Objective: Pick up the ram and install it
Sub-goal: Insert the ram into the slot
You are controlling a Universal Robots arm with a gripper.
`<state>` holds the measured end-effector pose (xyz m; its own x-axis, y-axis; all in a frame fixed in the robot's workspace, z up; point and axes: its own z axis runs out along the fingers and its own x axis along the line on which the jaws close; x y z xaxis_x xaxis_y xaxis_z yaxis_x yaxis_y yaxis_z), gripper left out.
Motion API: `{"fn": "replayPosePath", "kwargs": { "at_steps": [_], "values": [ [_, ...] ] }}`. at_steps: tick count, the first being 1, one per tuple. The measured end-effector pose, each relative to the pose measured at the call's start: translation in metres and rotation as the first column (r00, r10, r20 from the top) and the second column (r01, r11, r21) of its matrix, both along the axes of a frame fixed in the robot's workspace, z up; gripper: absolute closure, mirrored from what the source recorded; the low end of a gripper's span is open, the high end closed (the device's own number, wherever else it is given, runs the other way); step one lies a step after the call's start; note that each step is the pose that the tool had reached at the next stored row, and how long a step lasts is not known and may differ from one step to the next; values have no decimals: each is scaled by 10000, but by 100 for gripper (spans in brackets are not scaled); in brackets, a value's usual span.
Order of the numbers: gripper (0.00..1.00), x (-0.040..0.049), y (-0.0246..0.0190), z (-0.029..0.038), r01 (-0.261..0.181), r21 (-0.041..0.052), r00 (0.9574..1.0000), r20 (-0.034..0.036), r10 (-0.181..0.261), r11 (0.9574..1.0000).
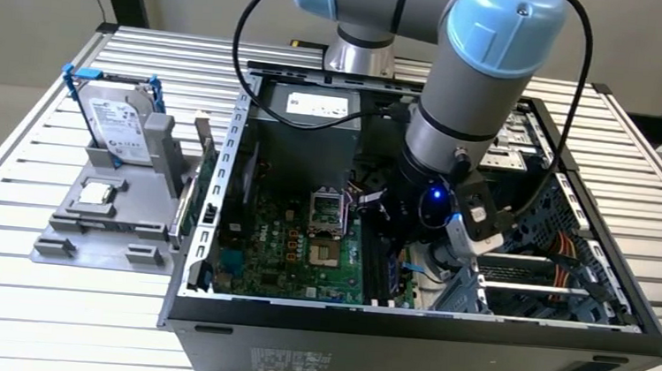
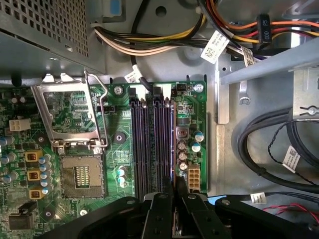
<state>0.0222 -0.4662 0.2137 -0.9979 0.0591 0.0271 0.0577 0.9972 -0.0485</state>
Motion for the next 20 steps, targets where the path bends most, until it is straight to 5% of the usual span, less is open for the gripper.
{"fn": "replayPosePath", "kwargs": {
  "at_steps": [20],
  "values": [
    [100,0,-1,-13,-31,-53,10000,0,31,10000]
  ]
}}
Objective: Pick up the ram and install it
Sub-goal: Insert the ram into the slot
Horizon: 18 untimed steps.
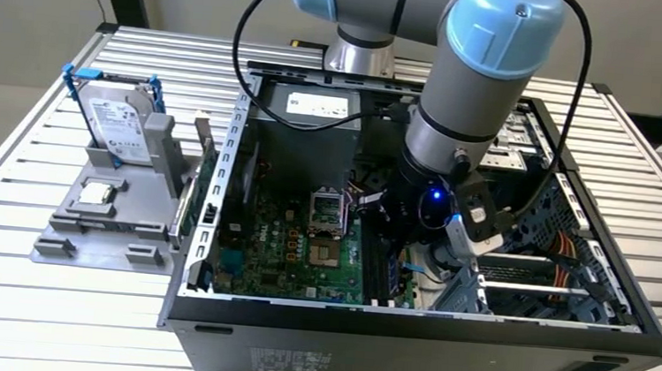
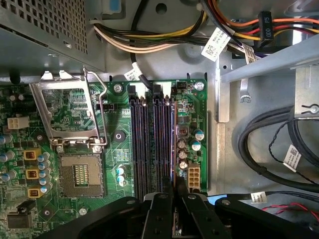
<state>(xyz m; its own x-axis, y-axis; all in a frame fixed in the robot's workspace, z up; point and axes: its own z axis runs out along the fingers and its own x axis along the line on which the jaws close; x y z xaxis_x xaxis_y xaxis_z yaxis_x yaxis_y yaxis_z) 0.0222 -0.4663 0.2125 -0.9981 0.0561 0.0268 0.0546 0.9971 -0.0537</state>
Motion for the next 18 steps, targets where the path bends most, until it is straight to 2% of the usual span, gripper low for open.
{"fn": "replayPosePath", "kwargs": {
  "at_steps": [6,12,18],
  "values": [
    [100,1,-3,9,0,107,10000,-30,0,9999],
    [100,1,-15,12,-25,125,10000,-65,26,9999],
    [100,0,-17,12,-37,129,10000,-69,38,9999]
  ]
}}
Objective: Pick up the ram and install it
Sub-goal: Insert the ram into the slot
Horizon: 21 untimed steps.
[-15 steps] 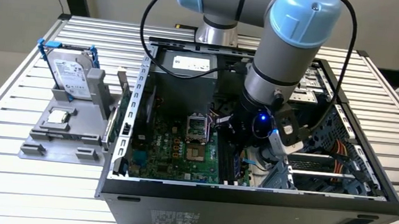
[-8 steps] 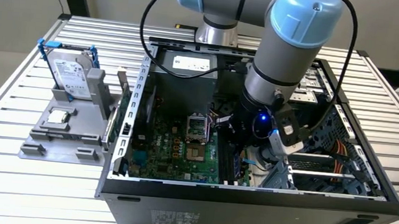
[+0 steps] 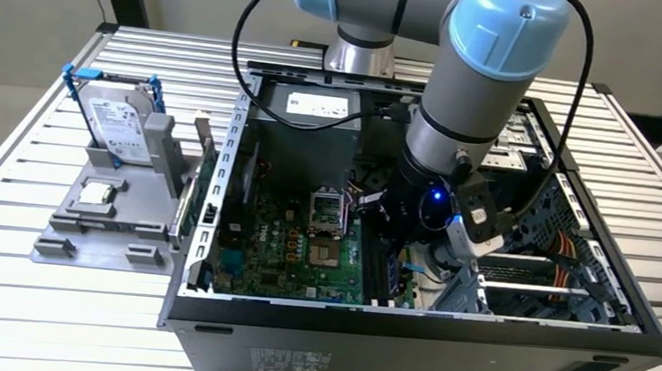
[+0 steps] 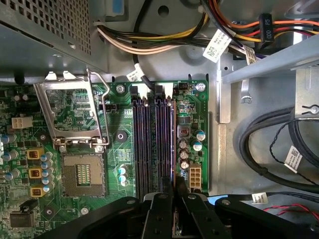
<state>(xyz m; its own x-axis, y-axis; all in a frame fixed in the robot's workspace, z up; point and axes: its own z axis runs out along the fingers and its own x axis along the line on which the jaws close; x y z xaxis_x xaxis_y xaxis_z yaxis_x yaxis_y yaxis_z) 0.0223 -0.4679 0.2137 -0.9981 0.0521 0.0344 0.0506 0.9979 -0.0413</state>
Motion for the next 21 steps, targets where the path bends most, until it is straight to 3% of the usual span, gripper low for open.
{"fn": "replayPosePath", "kwargs": {
  "at_steps": [9,21],
  "values": [
    [100,-12,0,-1,-68,-2,10000,0,68,10000],
    [100,-16,22,-52,-67,-4,10000,-1,67,10000]
  ]
}}
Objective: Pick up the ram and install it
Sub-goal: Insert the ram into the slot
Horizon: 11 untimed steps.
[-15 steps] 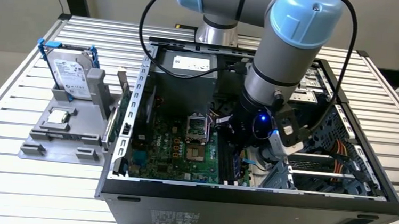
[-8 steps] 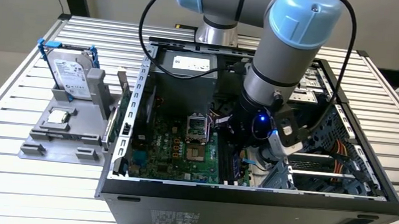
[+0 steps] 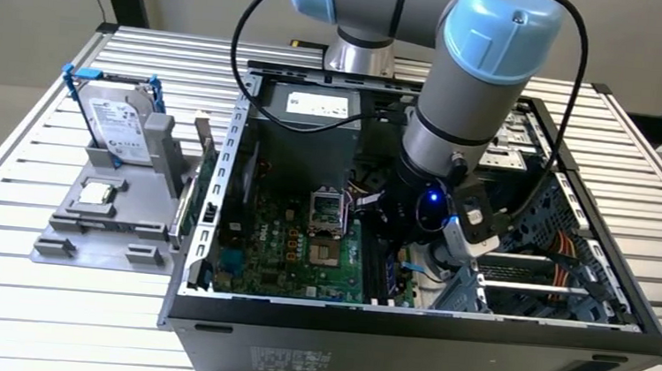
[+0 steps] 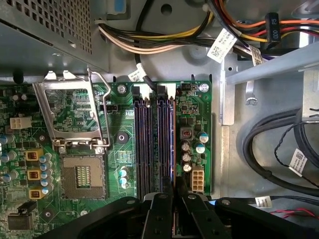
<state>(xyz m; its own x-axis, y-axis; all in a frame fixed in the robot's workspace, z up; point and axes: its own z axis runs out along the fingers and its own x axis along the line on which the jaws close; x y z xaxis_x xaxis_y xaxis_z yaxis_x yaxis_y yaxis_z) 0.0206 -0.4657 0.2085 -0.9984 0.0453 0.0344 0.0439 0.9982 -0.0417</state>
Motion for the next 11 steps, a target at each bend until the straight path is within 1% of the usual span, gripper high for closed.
{"fn": "replayPosePath", "kwargs": {
  "at_steps": [11],
  "values": [
    [100,0,0,0,0,-4,10000,1,0,10000]
  ]
}}
